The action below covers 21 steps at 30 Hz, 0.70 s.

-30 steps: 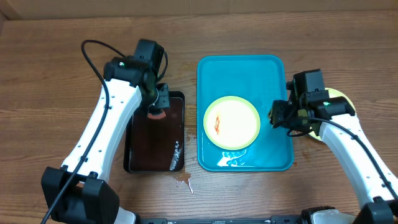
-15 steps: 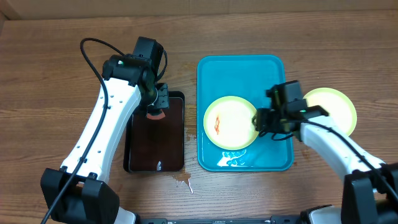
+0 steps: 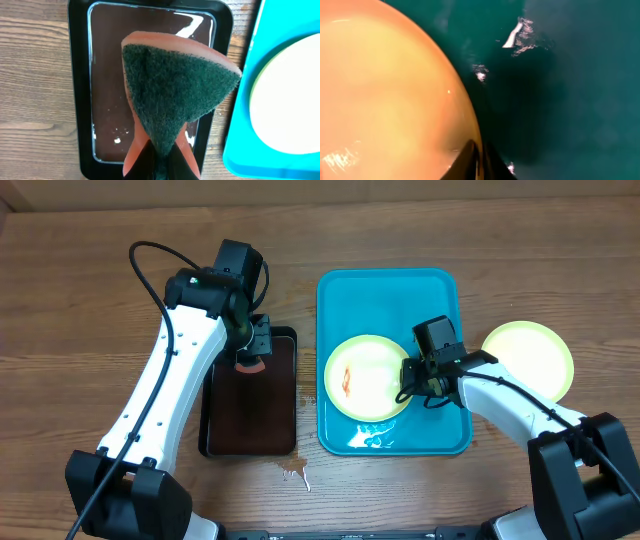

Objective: Clean dirty plates on tray and stack at the side
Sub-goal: 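Grasp the sponge from the black tray with the left gripper, then carry the sponge with the left gripper onto the yellow plate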

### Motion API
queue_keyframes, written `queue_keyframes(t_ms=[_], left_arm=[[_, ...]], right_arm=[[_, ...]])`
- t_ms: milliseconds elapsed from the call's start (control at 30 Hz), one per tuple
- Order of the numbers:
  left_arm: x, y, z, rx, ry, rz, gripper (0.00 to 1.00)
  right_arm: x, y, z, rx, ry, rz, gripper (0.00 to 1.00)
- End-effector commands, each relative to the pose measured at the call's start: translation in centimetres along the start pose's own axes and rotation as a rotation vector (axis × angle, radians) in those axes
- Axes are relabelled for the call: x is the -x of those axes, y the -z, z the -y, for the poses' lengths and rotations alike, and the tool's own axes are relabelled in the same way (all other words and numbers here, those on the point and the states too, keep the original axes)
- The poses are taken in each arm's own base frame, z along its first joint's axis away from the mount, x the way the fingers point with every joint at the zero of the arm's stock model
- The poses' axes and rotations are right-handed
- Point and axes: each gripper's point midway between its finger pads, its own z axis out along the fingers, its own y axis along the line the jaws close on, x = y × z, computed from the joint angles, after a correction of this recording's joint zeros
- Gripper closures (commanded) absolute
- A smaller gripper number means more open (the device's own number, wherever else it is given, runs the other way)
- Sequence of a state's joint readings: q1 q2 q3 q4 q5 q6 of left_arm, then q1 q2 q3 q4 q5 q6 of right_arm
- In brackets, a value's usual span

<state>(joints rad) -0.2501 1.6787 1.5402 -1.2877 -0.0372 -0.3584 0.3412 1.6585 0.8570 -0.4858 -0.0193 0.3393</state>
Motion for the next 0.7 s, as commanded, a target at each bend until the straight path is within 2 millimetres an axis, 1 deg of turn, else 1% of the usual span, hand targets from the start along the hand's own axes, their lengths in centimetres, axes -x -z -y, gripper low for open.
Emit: queue_keyframes(t_ms=[0, 200, 400, 467, 533, 567, 600, 667], left_arm=[[0.5, 1.3, 0.7, -0.032, -0.027, 0.039, 0.96], [0.2, 1.4, 2.2, -0.111, -0.029, 0.023, 0.96], [0.7, 1.8, 5.9, -0.188, -0.085, 0.078, 0.96], [1.1, 1.9, 7.9, -0.22, -0.089, 0.115, 0.96], [1.2, 1.8, 10.2, -0.254, -0.131, 0.155, 0.96], [1.0, 1.5, 11.5, -0.271, -0.157, 0.168, 0.96], [0.7, 1.2, 12.4, -0.281, -0.166, 0.169, 0.96], [-0.5, 0.0, 14.5, -0.296, -0.176, 0.151, 0.96]], right_arm=[[-0.5, -0.2, -0.5, 0.03, 0.0, -0.022, 0.96], [-1.0, -0.2, -0.1, 0.013, -0.001, -0.04, 0.96], [-1.2, -0.2, 0.0, 0.009, -0.002, -0.049, 0.96], [-1.2, -0.2, 0.0, 0.009, -0.002, -0.049, 0.96], [-1.2, -0.2, 0.0, 0.009, -0.002, -0.049, 0.96], [-1.2, -0.2, 0.0, 0.009, -0.002, -0.049, 0.96], [-1.2, -0.2, 0.0, 0.009, -0.002, -0.049, 0.96], [-1.2, -0.2, 0.0, 0.009, -0.002, -0.049, 0.96]])
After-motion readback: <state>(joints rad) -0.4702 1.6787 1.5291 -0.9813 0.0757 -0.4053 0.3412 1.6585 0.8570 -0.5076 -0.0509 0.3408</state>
